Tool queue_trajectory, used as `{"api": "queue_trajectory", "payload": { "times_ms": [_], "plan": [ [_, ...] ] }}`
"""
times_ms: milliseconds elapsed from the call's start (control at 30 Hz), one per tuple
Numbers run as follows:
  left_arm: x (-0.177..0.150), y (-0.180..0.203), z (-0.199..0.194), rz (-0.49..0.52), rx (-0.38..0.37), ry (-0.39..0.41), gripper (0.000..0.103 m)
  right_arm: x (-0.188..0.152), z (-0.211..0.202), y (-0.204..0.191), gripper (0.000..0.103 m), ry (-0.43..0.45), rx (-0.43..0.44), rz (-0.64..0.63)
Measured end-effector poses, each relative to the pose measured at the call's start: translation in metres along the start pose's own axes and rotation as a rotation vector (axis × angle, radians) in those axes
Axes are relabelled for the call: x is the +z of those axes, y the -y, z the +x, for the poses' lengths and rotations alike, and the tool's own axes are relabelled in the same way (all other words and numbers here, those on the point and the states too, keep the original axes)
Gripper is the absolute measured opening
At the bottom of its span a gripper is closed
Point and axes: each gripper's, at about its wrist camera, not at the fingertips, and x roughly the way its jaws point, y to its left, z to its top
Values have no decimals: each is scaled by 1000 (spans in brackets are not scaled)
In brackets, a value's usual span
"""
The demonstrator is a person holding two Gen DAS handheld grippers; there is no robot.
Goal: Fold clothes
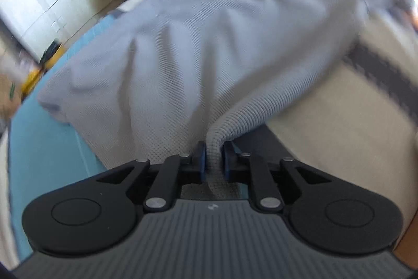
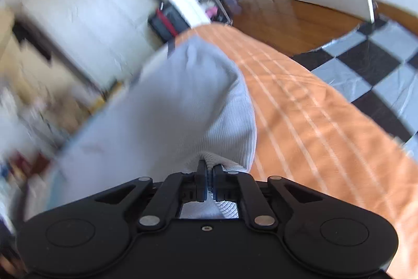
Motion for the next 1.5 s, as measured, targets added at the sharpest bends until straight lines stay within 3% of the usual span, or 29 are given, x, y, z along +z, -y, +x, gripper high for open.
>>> {"api": "queue_trajectory", "payload": {
  "times_ms": [100, 167, 300, 367, 467, 533, 567, 600, 633, 667, 800, 1033, 1233, 1400, 1500],
  "plan": [
    [2, 8, 4, 66, 46, 7, 23, 1, -3, 8, 18, 32, 18, 28],
    [3, 8, 9, 79, 72, 9, 35, -2, -3, 8, 46, 25, -3, 10],
    [9, -2, 9, 9, 45, 45, 41, -9, -4, 16, 53, 22, 16, 20],
    [12, -13, 13, -61, 4, 43, 41, -14, -2, 20, 64, 12, 13, 27],
    [12, -25, 16, -156, -48, 48, 30, -23, 10, 20, 66, -39, -25, -5],
    [12, -26, 16, -157, -63, 43, 20, -27, 16, 13, 66, -47, -52, -57],
    [13, -24, 16, -150, -61, 40, 20, -29, 18, 9, 60, -42, -66, -87],
    [13, -22, 17, -142, -55, 42, 20, -30, 20, 4, 47, -39, -82, -118],
    [12, -20, 16, -134, -52, 44, 17, -29, 22, -2, 9, -45, -102, -151],
    [12, -19, 16, -131, -51, 46, 14, -28, 25, -8, 5, -54, -117, -174],
    [10, -18, 16, -129, -50, 50, 13, -27, 30, -36, 5, -43, -247, -266],
    [9, -16, 15, -123, -39, 50, 13, -29, 34, -64, 5, -59, -380, -339],
    [11, -15, 9, -101, 5, 81, 8, -31, 32, -65, 5, -32, -345, -276],
    [28, -26, -37, -74, 148, 249, 8, -13, -7, -81, 4, 92, -243, -279],
    [41, -38, -79, -100, 100, 333, 8, 9, -46, -97, 4, 121, -226, -266]
  ]
}}
